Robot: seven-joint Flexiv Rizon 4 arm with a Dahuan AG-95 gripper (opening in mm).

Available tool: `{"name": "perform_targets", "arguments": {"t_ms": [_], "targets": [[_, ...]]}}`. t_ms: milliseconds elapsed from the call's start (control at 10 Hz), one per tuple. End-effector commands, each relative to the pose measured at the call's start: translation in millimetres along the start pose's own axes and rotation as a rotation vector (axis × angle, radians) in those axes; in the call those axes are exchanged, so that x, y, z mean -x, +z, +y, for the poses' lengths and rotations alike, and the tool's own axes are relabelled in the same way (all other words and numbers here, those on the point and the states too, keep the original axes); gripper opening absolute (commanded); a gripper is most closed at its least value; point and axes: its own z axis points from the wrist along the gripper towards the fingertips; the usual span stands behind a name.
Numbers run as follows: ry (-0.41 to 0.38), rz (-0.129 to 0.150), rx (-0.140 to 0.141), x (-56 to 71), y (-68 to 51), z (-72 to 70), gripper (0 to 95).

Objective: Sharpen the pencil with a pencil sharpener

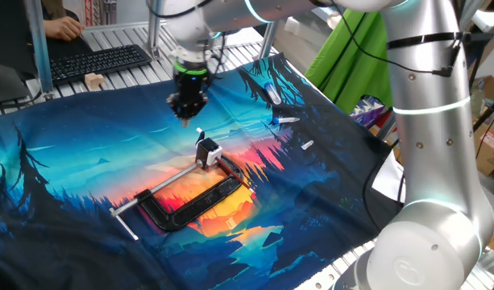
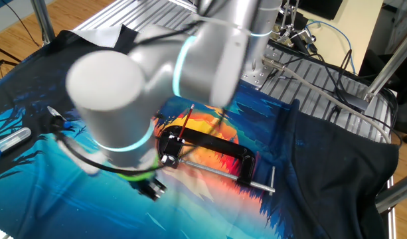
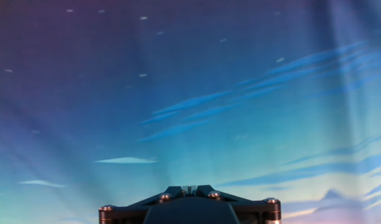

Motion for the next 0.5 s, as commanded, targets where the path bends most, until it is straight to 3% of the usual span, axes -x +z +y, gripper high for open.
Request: {"name": "perform_targets", "arguments": {"t_ms": [100,300,500], "targets": [[0.039,0.002,0.001,-12.2,1.6,20.2,0.0],[0.039,0.001,0.0,-19.8,3.7,26.3,0.0],[0.016,0.0,-0.005,-16.6,2.8,18.5,0.0]]}}
